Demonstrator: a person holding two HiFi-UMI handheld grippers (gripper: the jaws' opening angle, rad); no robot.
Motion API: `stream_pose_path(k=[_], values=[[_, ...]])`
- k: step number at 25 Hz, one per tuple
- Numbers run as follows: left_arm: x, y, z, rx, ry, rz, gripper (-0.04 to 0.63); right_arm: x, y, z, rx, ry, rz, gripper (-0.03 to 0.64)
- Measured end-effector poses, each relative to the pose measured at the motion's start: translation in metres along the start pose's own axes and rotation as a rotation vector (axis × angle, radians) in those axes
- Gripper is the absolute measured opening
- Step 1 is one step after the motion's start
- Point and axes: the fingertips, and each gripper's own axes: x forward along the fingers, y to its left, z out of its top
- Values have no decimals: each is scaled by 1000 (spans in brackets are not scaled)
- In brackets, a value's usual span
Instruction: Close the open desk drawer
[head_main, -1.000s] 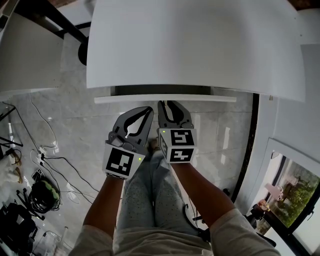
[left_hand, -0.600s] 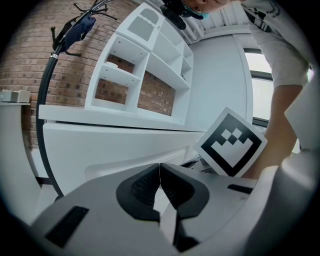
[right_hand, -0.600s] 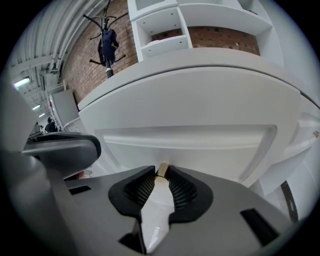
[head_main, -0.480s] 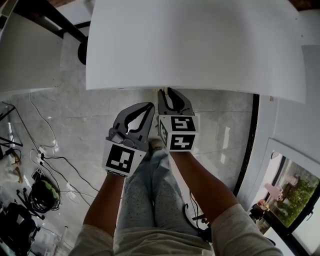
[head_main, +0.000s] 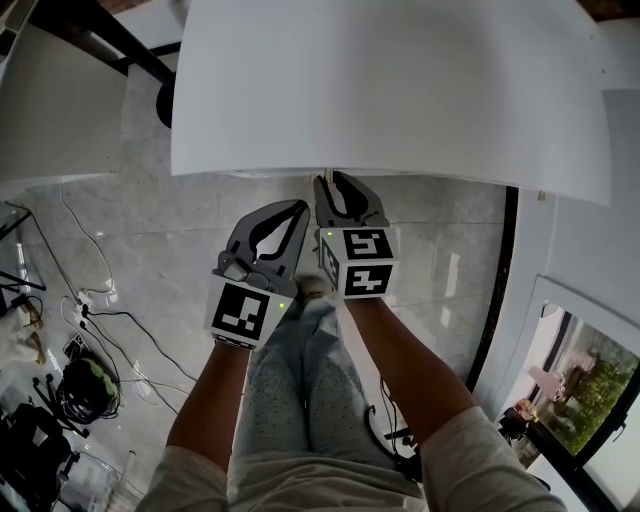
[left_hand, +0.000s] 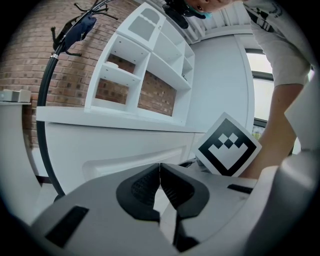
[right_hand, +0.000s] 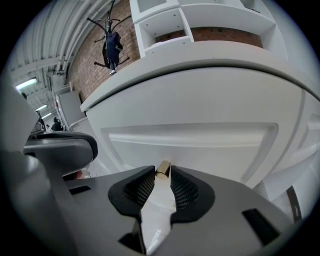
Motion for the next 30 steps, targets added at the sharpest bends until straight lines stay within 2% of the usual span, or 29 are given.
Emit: stream_pose_path(k=[4, 9, 13, 17, 21, 25, 30], values=[[-4, -6, 13, 3, -37, 5, 17, -18, 1, 6, -25, -26, 17, 107], [-17, -24, 29, 12, -8, -11, 18, -50, 8, 26, -42, -72, 46, 84], [-26, -34, 54, -11, -68, 10, 17, -83, 15, 50, -56, -124, 65, 51], [-43, -45, 76, 30, -48, 18, 17, -119, 24, 74, -70, -173, 80, 32], [-61, -59, 107, 37, -103, 23, 17, -155, 34, 94, -77, -208, 95, 29], [-83, -80, 134, 48, -104, 30, 18, -196, 37, 110, -43, -244, 100, 28], [-115, -99, 180, 62, -206, 50, 18, -250, 45, 131, -43, -298, 100, 28]])
